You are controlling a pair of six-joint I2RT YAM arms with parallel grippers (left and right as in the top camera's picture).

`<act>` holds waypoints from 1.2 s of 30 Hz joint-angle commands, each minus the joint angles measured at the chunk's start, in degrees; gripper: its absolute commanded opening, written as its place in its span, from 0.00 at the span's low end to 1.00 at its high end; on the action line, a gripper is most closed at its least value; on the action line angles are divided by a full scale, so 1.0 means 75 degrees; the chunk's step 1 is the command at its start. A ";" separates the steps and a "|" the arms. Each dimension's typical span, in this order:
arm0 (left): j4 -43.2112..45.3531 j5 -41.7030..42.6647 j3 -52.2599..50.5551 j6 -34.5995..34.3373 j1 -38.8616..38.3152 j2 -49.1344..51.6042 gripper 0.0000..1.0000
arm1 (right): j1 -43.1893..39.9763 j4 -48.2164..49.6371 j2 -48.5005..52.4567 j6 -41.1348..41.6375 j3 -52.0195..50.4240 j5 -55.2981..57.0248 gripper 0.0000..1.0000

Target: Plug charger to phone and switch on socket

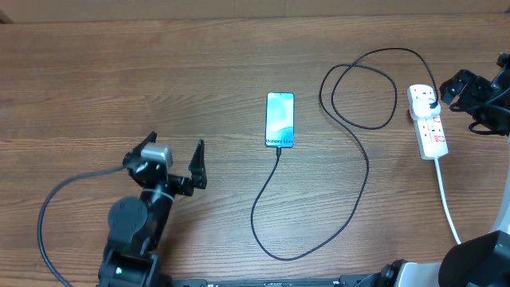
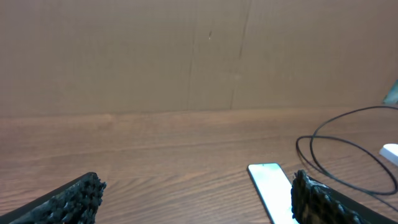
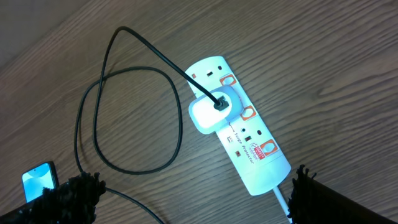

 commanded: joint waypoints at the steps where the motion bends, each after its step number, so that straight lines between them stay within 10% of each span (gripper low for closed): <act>1: 0.0061 0.0332 -0.0493 0.0198 0.0204 -0.0790 1.00 | 0.0009 0.0017 -0.0009 0.0006 0.0020 0.0079 1.00; 18: 0.0988 0.0618 -0.2448 0.0195 0.1110 -0.3363 1.00 | 0.0009 0.0017 -0.0009 0.0003 0.0020 0.0079 1.00; 36: -0.0612 0.1157 -0.2489 0.0507 0.2043 -0.3835 1.00 | 0.0009 0.0017 -0.0006 0.0003 0.0020 0.0079 1.00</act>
